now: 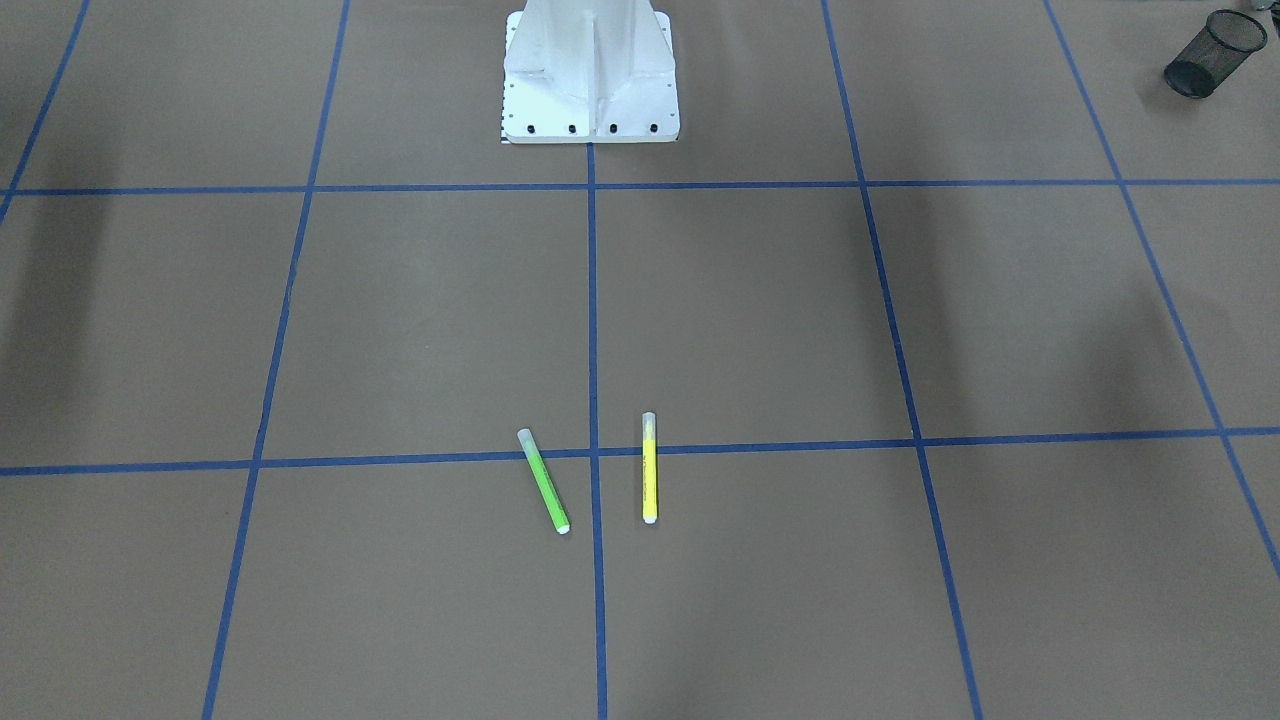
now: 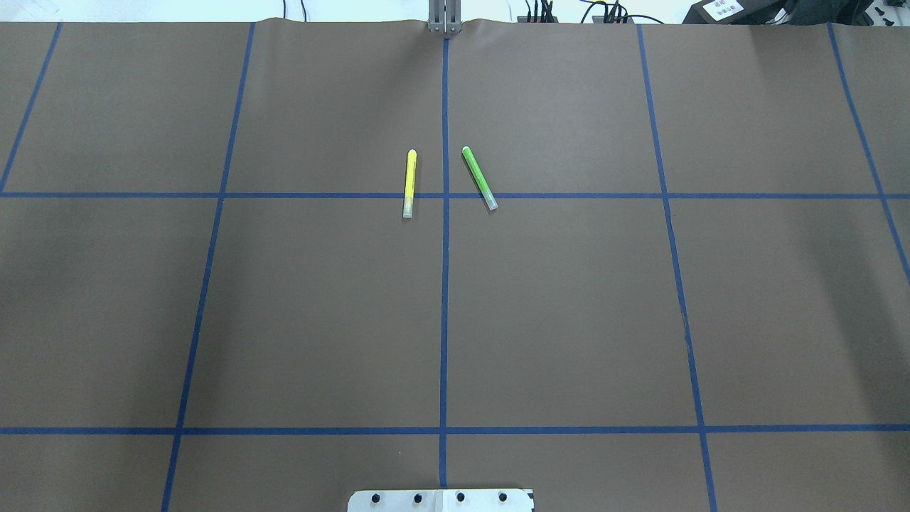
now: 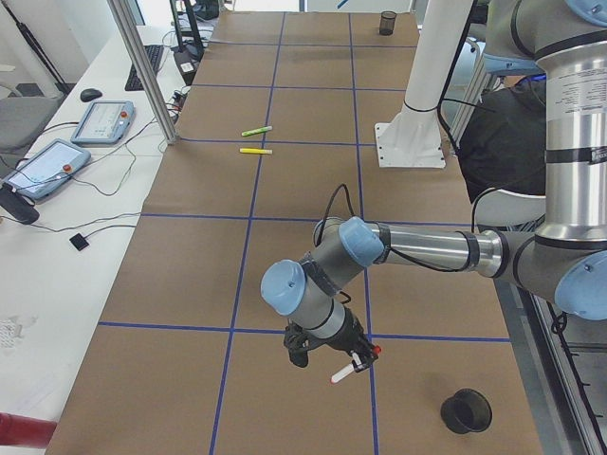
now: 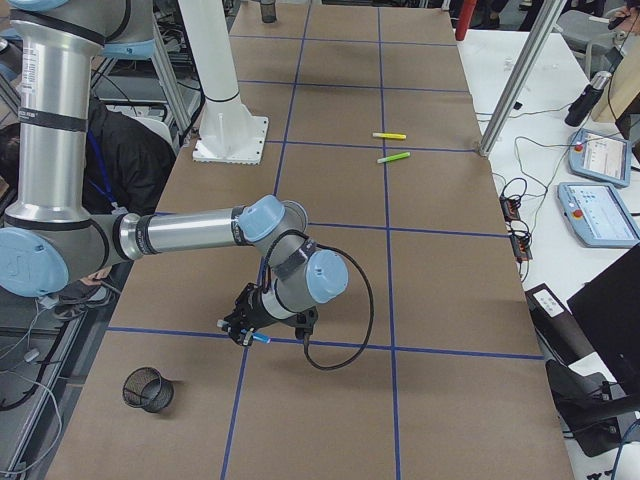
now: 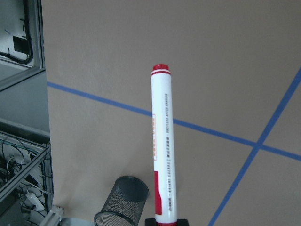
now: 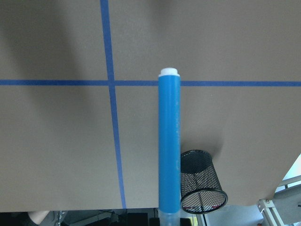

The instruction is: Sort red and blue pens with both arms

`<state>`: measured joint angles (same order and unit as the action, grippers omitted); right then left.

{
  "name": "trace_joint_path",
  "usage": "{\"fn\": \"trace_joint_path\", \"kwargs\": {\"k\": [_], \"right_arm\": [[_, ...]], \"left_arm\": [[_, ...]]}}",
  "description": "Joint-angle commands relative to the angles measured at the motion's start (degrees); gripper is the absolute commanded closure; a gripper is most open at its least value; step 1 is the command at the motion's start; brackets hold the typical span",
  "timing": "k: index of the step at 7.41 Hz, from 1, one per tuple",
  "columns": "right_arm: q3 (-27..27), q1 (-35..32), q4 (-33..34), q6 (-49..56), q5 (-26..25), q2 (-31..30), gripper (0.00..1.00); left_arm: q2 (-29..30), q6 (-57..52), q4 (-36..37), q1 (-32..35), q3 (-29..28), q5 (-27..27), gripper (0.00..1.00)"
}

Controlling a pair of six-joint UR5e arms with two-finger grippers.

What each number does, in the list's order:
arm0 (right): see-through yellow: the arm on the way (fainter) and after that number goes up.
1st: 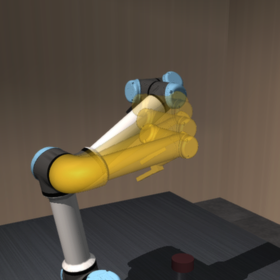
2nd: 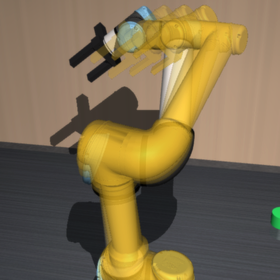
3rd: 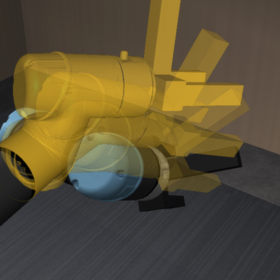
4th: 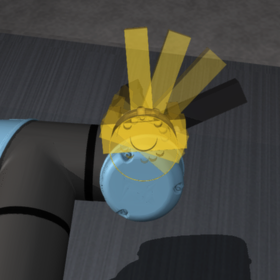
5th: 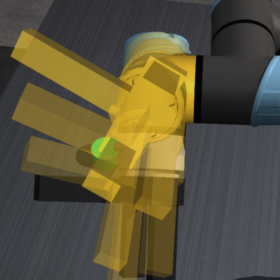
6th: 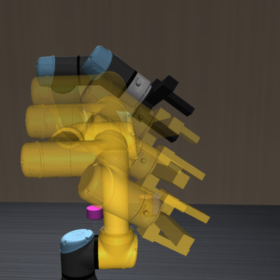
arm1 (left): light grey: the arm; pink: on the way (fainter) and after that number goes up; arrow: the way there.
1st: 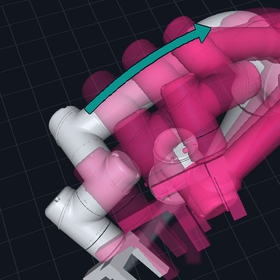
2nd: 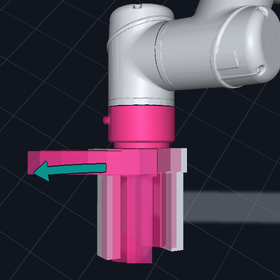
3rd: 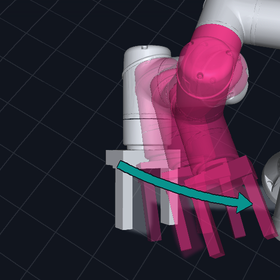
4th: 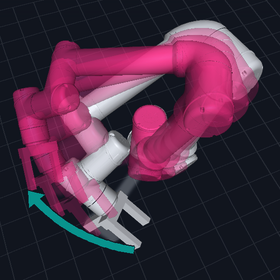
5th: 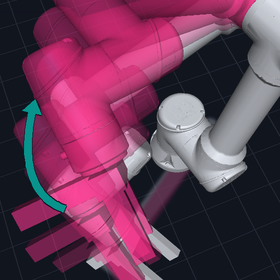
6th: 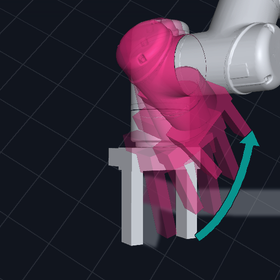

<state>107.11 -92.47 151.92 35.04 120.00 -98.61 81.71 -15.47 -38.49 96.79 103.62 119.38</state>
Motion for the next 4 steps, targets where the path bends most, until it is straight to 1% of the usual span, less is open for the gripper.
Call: {"fn": "trace_joint_path", "kwargs": {"k": [1,2,4], "right_arm": [[-0.06,-1.21,7.22,5.01,-0.03,-0.18,1.0],[-0.15,-1.66,7.94,5.39,0.14,-0.09,1.0],[-1.81,-1.66,7.25,5.31,0.93,0.26,1.0]], "left_arm": [[-2.16,-1.92,9.09,2.6,1.94,0.41,1.0],[-2.95,-4.02,11.57,3.4,0.81,0.42,1.0],[-9.7,-9.29,11.68,5.06,-0.34,0.33,1.0]]}}
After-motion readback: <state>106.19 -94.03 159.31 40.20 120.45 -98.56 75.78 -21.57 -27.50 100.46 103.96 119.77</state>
